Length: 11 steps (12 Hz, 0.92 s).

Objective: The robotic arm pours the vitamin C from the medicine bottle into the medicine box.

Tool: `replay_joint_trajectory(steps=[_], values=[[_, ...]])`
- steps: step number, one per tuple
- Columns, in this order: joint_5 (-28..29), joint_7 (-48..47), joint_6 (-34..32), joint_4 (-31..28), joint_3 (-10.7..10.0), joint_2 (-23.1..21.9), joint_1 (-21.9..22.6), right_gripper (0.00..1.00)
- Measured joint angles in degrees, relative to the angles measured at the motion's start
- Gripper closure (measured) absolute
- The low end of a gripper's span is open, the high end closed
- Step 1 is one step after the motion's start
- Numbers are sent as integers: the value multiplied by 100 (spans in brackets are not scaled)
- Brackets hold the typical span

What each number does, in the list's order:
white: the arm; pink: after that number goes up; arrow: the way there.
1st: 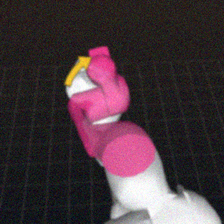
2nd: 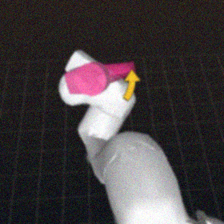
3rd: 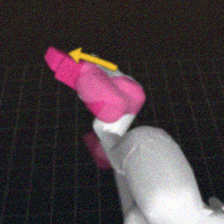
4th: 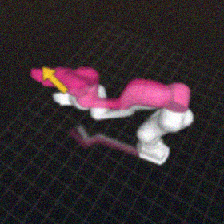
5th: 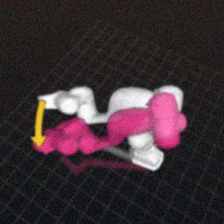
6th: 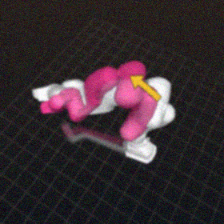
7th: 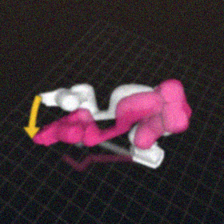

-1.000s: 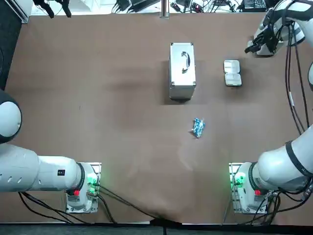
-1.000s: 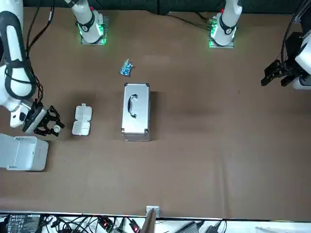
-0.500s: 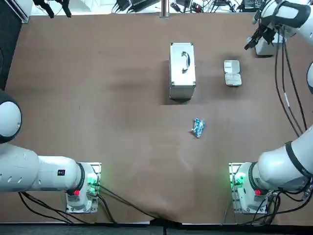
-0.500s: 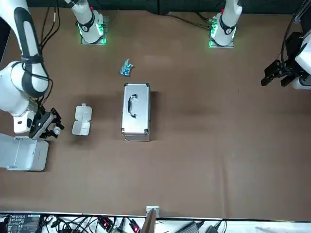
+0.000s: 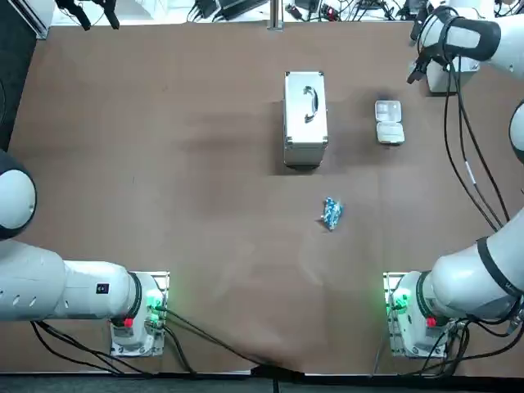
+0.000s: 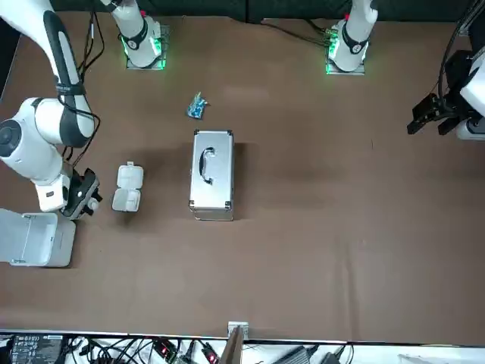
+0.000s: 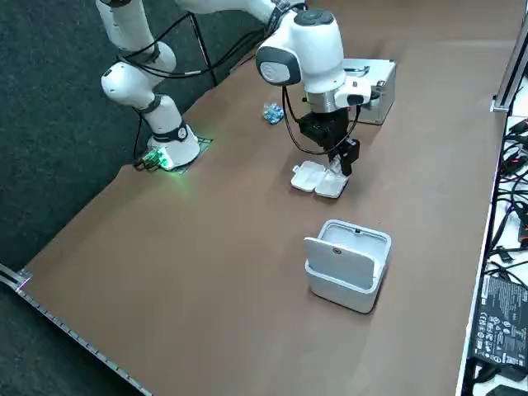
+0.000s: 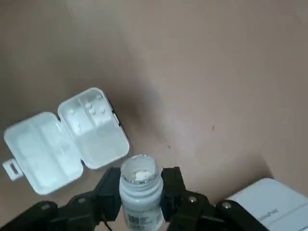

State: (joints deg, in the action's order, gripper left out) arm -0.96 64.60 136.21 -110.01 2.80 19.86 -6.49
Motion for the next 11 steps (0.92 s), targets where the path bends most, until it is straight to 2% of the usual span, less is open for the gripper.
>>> replay_joint_trajectory(steps=[3,4,5,11], values=[[-559,37,-3,-5,145,11,-1,56],[-782,202,-14,-16,288,17,5,56],[-831,323,-21,-35,330,28,13,56],[-1464,1247,-12,-199,338,153,-30,56]])
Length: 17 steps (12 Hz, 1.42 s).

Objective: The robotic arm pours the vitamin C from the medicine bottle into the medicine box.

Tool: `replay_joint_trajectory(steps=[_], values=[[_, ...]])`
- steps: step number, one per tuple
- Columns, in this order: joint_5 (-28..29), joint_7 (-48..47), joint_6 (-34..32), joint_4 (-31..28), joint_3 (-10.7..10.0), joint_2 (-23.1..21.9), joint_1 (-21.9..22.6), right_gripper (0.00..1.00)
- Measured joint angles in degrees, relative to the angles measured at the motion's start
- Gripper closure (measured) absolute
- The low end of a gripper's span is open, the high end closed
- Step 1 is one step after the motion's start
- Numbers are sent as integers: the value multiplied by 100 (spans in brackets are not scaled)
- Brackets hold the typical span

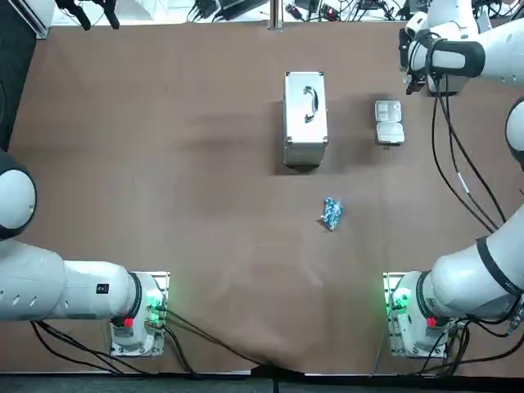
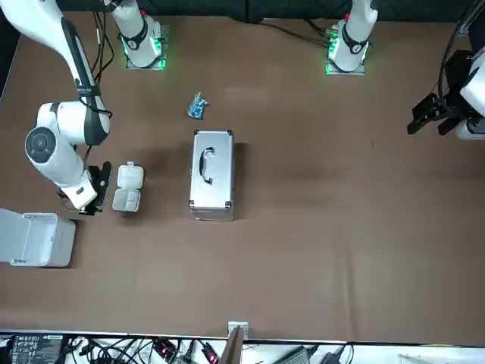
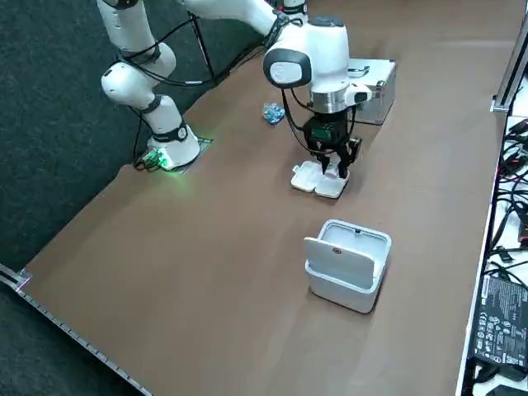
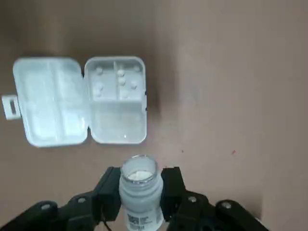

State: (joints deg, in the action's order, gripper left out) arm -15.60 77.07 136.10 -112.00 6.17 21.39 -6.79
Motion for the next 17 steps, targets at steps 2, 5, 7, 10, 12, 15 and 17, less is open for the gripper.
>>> replay_joint_trajectory(steps=[2,5,7,10,12,15,17], values=[[-186,174,20,-35,-3,14,-18,56],[-369,307,104,-86,0,13,-18,56],[-562,315,150,-112,9,13,8,56],[-660,315,63,-116,34,9,152,56],[-798,314,-63,-118,43,7,291,56],[-1349,310,-118,-172,43,7,356,56],[-1566,310,-119,-220,44,7,367,56]])
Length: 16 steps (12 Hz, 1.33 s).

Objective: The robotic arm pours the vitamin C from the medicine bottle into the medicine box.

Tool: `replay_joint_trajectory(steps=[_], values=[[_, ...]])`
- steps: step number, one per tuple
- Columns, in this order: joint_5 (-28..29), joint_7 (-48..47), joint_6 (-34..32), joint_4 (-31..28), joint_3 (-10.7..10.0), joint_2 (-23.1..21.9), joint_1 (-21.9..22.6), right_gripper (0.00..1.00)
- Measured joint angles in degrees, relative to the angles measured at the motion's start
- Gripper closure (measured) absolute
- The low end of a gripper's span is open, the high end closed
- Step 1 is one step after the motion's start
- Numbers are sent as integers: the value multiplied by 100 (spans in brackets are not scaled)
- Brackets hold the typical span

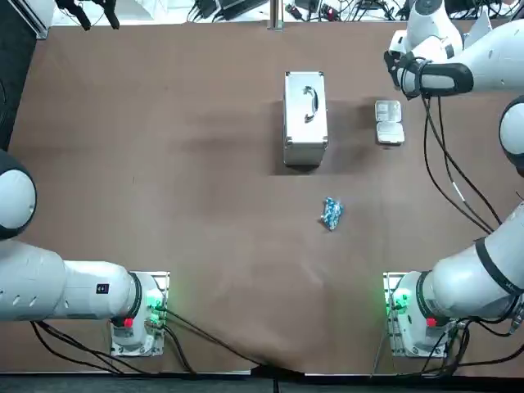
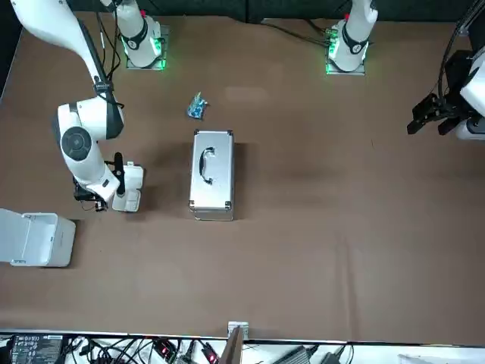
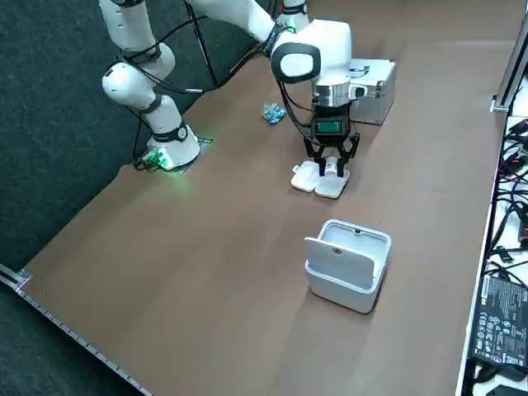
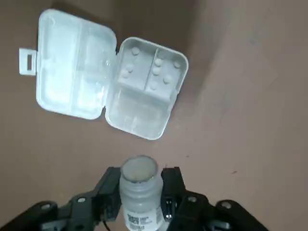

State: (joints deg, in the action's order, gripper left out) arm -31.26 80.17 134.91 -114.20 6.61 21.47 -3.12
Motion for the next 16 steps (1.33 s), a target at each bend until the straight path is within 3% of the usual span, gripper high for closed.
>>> replay_joint_trajectory(steps=[11,16], values=[[-905,-510,-183,-32,9,-18,359,56],[-1333,-953,-198,-342,9,-232,381,56]])
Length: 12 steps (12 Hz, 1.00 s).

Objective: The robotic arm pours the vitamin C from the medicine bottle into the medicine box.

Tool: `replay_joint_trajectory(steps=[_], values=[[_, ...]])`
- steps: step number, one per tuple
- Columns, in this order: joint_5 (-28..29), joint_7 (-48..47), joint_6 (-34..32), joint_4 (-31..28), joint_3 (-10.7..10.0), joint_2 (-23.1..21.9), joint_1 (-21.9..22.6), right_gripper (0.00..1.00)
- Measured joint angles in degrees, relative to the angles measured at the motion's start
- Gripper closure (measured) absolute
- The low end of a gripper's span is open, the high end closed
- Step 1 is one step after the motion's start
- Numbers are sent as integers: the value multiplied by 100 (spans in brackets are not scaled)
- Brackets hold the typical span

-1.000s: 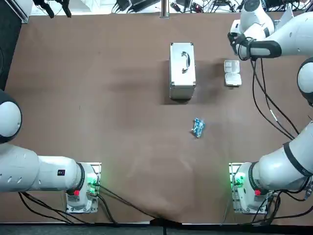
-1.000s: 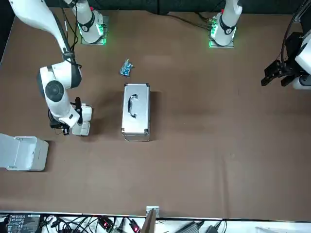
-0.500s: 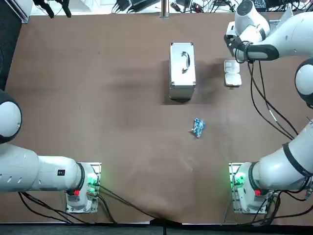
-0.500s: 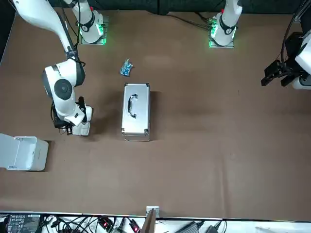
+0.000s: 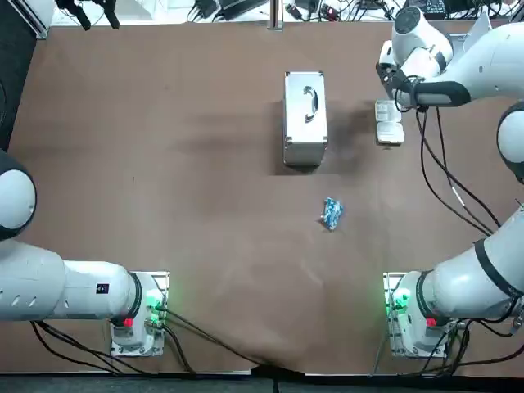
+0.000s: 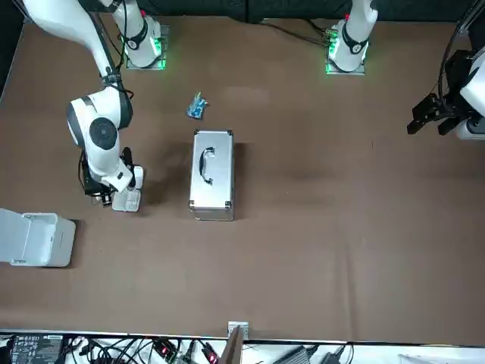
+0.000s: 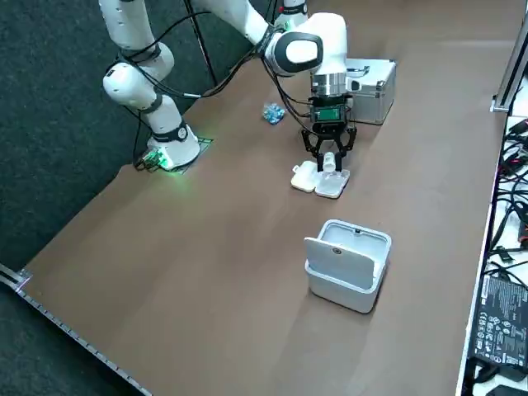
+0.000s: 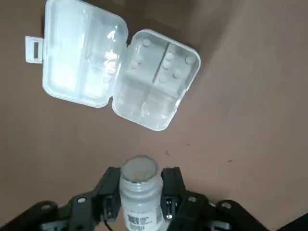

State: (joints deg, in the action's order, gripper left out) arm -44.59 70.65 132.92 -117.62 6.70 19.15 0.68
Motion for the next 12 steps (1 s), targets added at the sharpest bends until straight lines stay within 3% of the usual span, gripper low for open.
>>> replay_joint_trajectory(steps=[12], values=[[-645,-1074,-419,-65,4,-61,288,56]])
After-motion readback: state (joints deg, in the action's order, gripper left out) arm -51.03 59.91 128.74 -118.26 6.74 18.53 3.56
